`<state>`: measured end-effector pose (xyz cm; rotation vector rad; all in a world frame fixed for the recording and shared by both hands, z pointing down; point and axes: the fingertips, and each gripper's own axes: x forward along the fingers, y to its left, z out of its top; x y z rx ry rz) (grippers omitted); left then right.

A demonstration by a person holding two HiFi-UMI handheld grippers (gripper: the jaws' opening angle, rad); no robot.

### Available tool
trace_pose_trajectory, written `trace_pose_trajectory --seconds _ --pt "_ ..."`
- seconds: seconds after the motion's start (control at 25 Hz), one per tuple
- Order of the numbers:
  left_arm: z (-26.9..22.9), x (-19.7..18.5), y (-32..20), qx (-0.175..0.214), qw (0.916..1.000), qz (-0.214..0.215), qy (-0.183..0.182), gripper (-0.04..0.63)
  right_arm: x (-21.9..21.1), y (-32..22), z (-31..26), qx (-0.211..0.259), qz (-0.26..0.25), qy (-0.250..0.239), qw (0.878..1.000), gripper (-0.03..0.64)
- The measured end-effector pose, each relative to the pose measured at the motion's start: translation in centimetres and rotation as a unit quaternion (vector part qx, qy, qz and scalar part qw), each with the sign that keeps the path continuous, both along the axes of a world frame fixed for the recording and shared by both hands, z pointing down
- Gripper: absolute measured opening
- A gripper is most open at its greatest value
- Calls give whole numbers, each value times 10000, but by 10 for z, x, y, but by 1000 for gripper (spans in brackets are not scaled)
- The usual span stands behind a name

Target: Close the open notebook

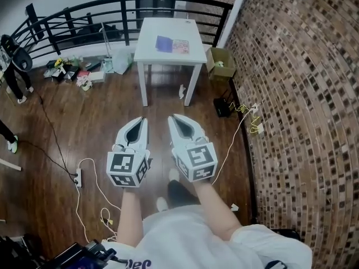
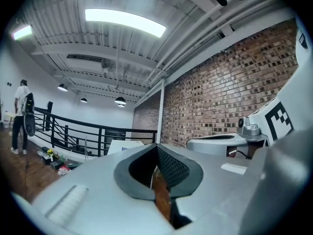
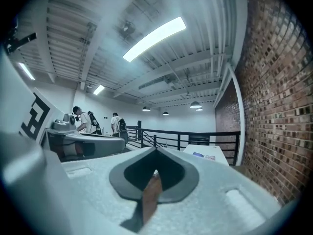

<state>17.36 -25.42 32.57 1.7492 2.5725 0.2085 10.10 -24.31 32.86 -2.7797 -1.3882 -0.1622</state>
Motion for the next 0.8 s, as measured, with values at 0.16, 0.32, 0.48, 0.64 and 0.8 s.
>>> trace_pose_trajectory --seconds 0.16,0.32,0.48,0.64,0.8 --pt "-1 -3 52 -57 9998 67 -191 15 6 50 6 9 -69 78 9999 -9" --pt "-7 -14 123 -208 9997 132 -22 15 1 117 4 -61 -47 146 9999 -9" --pt "-13 -22 198 -236 9996 147 90 15 -14 197 -11 -135 97 305 9994 -9" --pt "-19 -35 268 -266 9991 263 180 15 -26 263 -17 -200 188 379 9989 -9" --pt "-14 -48 318 -241 9989 326 253 15 -40 318 -9 -98 261 398 9988 -9"
